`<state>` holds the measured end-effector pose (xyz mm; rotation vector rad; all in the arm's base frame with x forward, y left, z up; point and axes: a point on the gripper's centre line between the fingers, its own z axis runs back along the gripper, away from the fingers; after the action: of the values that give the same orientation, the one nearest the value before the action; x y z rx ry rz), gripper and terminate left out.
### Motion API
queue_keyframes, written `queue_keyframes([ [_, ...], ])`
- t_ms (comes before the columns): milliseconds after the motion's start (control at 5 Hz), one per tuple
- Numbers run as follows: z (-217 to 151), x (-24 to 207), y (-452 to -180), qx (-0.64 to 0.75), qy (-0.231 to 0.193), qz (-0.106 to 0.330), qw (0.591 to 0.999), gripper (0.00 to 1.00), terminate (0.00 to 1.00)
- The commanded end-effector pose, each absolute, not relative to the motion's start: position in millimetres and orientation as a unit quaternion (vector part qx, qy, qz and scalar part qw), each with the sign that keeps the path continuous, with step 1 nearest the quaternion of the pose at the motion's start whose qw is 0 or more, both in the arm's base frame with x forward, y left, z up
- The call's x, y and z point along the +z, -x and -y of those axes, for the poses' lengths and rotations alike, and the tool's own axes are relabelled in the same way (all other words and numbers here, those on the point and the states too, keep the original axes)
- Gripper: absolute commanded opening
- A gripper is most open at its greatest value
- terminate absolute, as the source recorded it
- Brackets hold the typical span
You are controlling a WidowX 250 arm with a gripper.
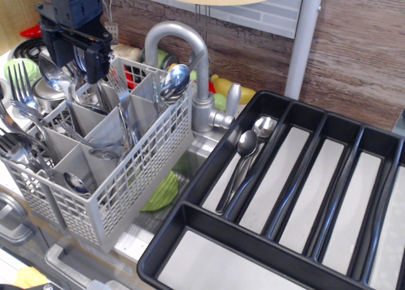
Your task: Put small spoon from basket to tray
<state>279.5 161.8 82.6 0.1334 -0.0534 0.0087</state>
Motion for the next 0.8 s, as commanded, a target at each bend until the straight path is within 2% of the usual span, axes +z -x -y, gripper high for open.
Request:
queue_keyframes([
  [0,-162,83,-280,0.004,-0.067,0.027,0.997,1.00,0.00],
  [600,-160,57,-278,0.052,-0.061,0.099,0.992,1.00,0.00],
])
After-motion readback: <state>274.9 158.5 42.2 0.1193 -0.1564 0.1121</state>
